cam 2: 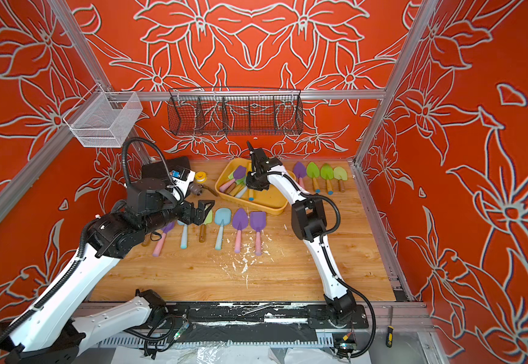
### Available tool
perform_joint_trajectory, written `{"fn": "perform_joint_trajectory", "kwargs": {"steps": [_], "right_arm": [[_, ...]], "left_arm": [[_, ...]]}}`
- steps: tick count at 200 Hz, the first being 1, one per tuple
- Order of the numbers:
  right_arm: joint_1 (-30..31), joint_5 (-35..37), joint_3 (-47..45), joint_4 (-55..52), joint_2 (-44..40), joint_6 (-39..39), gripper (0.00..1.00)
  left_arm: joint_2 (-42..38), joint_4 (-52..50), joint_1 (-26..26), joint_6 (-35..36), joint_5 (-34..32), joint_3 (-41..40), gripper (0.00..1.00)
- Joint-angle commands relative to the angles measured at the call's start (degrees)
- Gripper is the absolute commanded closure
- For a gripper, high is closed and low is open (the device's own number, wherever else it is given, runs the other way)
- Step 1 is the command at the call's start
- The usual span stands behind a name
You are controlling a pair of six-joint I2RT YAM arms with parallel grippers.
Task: Take the shovel out of the storage box
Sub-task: Pick up the shovel from the storage box.
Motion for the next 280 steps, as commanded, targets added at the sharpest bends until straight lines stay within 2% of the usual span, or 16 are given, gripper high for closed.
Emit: {"fn": "perform_joint_trajectory", "kwargs": {"steps": [1, 48, 71, 134, 208, 240, 280], "right_arm": [[-0.42, 2.07, -1.05, 0.56, -6.17, -1.90, 1.00], [-0.68, 2.76, -1.67, -1.29, -11.52, -3.15, 1.00], [-0.68, 4.06, -5.67, -2.11, -15.86, -4.32, 1.00], [-0.86, 10.81, -35.08, 3.16, -38.11, -3.82, 1.00], [-0.21, 10.02, -69.97, 9.63, -63.03, 4.18, 1.00], [2.44, 10.61, -78.92, 11.79, -66.70, 5.91, 1.00], [4.73, 10.71, -84.71, 15.95, -63.52, 5.77, 1.00]], "left_arm": [[0.42, 2.32, 0.36, 0.09, -0.52, -0.52, 0.03], [1.81, 4.43, 0.36, -0.66, 0.33, -0.43, 0.03], [2.63, 5.46, 0.36, -1.27, 1.09, -0.43, 0.03], [4.76, 7.05, 0.36, -2.44, 2.48, 0.17, 0.03], [8.39, 8.75, 0.30, -3.86, 4.88, 1.94, 0.03], [9.09, 9.53, 0.30, -4.46, 5.36, 2.20, 0.03], [9.43, 9.65, 0.19, -5.30, 5.72, 2.56, 0.03]]}}
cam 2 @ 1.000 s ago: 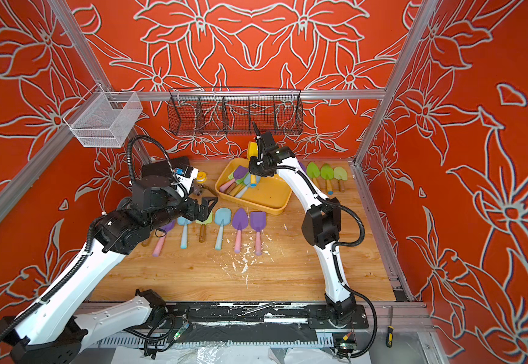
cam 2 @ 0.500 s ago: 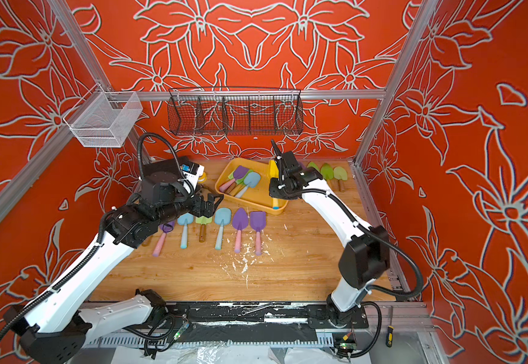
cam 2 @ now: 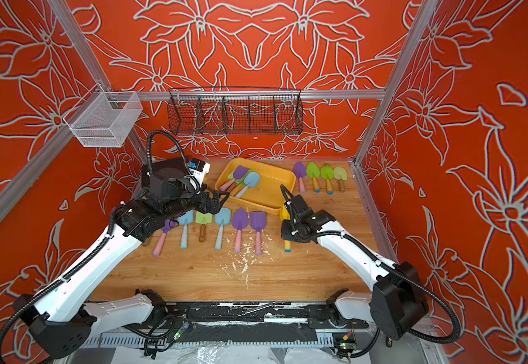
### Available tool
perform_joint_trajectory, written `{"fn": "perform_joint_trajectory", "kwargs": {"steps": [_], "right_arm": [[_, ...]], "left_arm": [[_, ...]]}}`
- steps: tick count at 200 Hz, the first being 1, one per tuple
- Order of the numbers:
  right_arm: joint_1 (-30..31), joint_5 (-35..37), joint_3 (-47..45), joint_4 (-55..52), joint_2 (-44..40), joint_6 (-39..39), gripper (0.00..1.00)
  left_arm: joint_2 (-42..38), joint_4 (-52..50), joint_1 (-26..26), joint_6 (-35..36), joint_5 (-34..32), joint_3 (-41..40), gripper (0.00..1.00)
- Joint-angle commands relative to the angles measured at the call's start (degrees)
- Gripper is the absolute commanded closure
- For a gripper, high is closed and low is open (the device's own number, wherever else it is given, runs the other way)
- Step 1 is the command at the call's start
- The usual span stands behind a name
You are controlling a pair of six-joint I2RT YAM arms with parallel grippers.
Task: Take the shovel out of the storage box
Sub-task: Pick up the shovel from the storage box, then place the shovel at the center of the board.
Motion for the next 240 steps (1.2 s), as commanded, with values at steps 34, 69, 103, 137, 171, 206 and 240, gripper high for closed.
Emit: {"fn": "perform_joint_trajectory", "kwargs": {"steps": [34, 69, 103, 137, 171, 206, 240], "right_arm": [[1.10, 0.32, -4.11, 7.96, 5.16, -0.07, 1.00], [1.49, -0.70, -4.45, 9.43, 8.68, -0.82, 1.00], [1.61, -0.76, -4.22, 10.58, 12.69, -1.36, 1.00], [1.72, -0.18, -1.22, 9.70, 16.90, -2.41, 1.00], [1.62, 1.09, 1.87, 8.64, 19.98, -2.73, 1.00], [1.48, 1.92, 4.78, 7.15, 22.53, -3.78, 1.00], [1.40, 1.92, 6.22, 5.87, 24.06, -4.56, 1.00]], "left_arm": [[-0.23, 1.06, 0.10, -0.88, 0.28, 1.22, 0.03], [-1.27, 1.01, 0.01, -1.08, -0.40, 0.15, 0.03], [-1.81, 0.75, 0.01, -1.00, -1.04, -0.30, 0.03], [-2.07, 0.49, 0.01, -0.53, -1.49, -0.47, 0.03], [-2.28, 0.23, 0.03, -0.14, -2.00, -0.74, 0.03], [-2.47, 0.14, 0.05, 0.14, -2.34, -1.00, 0.03], [-2.51, 0.08, 0.01, 0.50, -2.55, -1.16, 0.03]]}}
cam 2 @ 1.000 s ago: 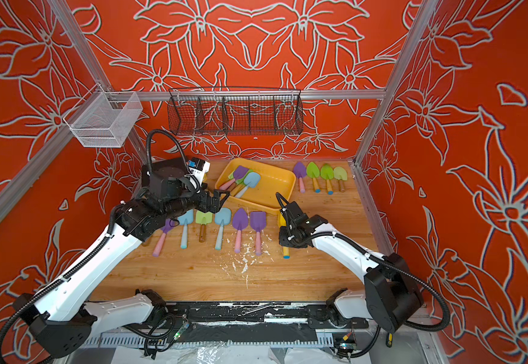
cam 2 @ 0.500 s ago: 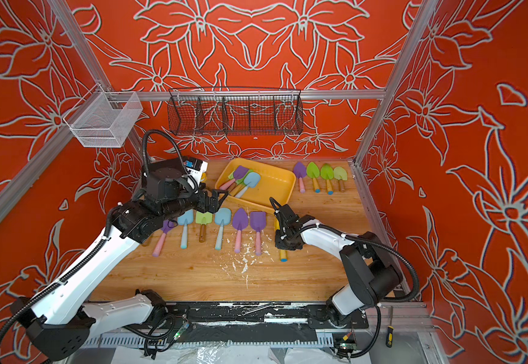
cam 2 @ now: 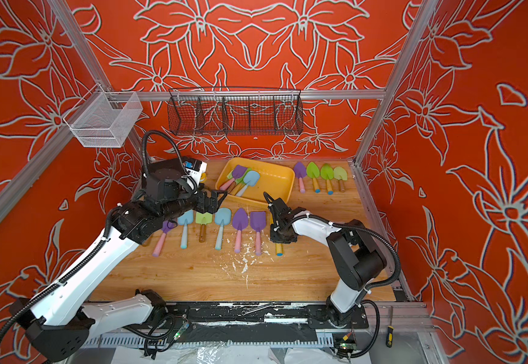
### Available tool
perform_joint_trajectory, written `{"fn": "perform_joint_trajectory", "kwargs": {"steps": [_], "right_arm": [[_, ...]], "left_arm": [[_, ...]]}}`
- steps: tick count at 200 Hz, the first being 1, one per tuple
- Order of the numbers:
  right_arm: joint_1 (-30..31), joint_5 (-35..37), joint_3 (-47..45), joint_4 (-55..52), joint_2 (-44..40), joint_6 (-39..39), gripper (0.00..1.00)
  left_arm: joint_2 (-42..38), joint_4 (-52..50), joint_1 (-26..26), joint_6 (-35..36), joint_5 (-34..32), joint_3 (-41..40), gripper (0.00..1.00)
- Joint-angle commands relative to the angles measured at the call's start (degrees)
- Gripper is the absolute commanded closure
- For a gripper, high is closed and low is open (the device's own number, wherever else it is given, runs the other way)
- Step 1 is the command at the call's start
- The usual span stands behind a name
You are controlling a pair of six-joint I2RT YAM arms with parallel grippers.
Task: Take the shovel out of the storage box
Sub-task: Place the shovel at the center of the board.
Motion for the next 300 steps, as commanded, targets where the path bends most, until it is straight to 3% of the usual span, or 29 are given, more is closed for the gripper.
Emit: {"fn": "perform_joint_trajectory", "kwargs": {"steps": [1, 72, 106, 211, 243, 273, 300], "right_arm": [[0.08, 1.84, 1.30, -2.16, 1.67, -1.06, 1.00], [-0.05, 2.39, 1.80, -2.75, 3.48, 0.56, 1.00], [-0.06, 2.26, 2.07, -3.09, 3.75, 1.48, 0.69], [-0.04, 2.62, 4.93, -7.39, -2.75, 3.56, 0.52], [-0.05, 2.95, 8.19, -10.97, -8.76, 2.29, 0.31], [-0.03, 4.61, 13.16, -13.43, -13.54, -2.02, 0.14], [-0.47, 4.59, 18.91, -15.98, -14.81, -5.62, 0.06]], "left_arm": [[-1.07, 0.06, 0.03, 0.87, -0.62, -0.77, 0.03], [-0.94, 0.09, 0.03, 1.14, -0.70, -0.87, 0.03], [-0.94, 0.05, 0.03, 1.07, -0.54, -0.78, 0.03], [0.04, -0.24, 0.11, -1.15, -0.51, 0.09, 0.03], [8.40, -9.85, 0.19, -3.85, 1.03, 9.19, 0.03], [22.52, -23.11, 1.51, -6.49, -1.92, 23.24, 0.02], [35.56, -31.51, 2.23, -5.18, -4.12, 35.72, 0.01]]}}
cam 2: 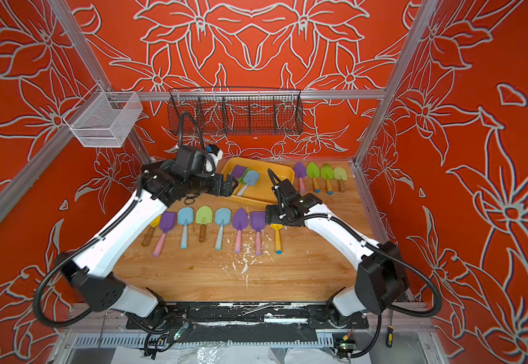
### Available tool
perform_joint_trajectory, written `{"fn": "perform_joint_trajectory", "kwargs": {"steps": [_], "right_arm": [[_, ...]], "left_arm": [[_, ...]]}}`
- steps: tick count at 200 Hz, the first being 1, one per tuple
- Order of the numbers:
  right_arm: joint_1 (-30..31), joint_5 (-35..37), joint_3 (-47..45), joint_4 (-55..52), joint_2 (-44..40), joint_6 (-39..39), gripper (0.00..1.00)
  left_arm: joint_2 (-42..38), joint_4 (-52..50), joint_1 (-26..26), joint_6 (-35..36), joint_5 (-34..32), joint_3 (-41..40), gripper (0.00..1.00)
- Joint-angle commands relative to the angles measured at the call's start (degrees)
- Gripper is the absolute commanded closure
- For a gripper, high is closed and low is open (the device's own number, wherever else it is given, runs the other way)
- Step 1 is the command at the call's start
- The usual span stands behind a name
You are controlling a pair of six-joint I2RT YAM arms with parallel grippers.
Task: Take the shovel out of the storage box
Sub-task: Place the shovel at the center of the board, then pick up the shovel from the storage box.
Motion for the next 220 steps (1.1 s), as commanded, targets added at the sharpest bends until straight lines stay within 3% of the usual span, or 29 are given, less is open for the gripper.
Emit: {"fn": "perform_joint_trajectory", "kwargs": {"steps": [1, 37, 60, 113, 220], "right_arm": [[-0.38, 1.56, 4.72, -4.63, -1.01, -3.99, 0.06], [-0.73, -1.55, 10.33, -6.47, 0.02, -6.71, 0.02], [-0.67, -2.66, 11.20, -6.86, 0.23, -6.80, 0.02], [-0.87, -6.06, 10.39, -6.56, 0.14, -4.24, 0.02], [-0.84, -7.47, 6.17, -8.17, -3.18, -0.96, 0.02]], "left_arm": [[8.95, -12.67, 1.14, -0.58, -2.77, 8.56, 0.01], [25.60, -18.59, 4.67, 0.33, -4.19, 23.69, 0.06], [35.48, -21.15, 5.74, 1.52, -5.70, 34.57, 0.14], [47.22, -16.22, 7.89, 2.41, -6.47, 40.94, 0.31], [55.88, -10.04, 10.61, 4.61, -9.21, 43.68, 0.35]]}}
